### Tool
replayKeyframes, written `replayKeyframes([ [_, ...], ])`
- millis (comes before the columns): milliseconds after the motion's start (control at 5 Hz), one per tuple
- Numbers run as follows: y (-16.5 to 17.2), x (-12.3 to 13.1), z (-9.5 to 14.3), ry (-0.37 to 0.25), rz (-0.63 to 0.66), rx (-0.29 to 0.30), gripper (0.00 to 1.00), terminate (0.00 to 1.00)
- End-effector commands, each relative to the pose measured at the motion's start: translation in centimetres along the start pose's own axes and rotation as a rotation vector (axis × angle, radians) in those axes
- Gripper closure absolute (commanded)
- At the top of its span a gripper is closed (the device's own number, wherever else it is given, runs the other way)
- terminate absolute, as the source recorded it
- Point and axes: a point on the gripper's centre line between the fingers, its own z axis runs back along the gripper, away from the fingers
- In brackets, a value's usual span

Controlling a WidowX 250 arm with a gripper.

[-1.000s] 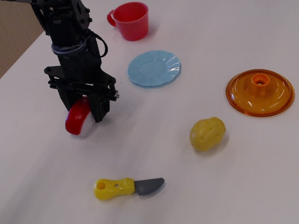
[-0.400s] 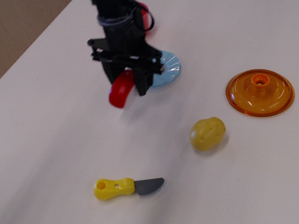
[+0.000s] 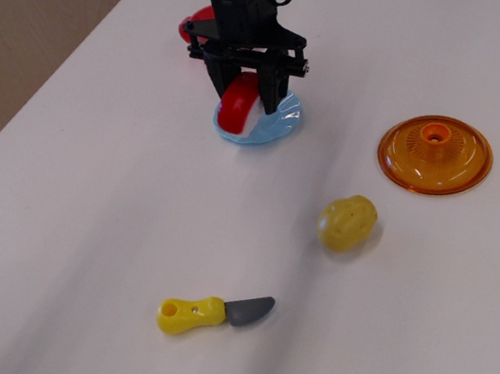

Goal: Put sushi on plate

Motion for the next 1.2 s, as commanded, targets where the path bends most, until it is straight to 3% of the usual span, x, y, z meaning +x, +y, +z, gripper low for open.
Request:
replayKeyframes([
  [0,0.7,2.0,0.5,-0.035,0.021,0.011,1.00,0.00],
  [200,0.8,2.1,0.9,-0.061,0.054,0.015,0.00,0.00],
  [400,1.1,1.8,1.4,-0.057,0.087,0.014,0.00,0.00],
  [600,0.9,0.7,3.6,-0.074,0.110,0.042,0.00,0.00],
  [800,0.1,-1.7,5.4,-0.051,0.110,0.023,0.00,0.00],
  [1000,0.1,-1.7,5.4,-0.051,0.110,0.023,0.00,0.00],
])
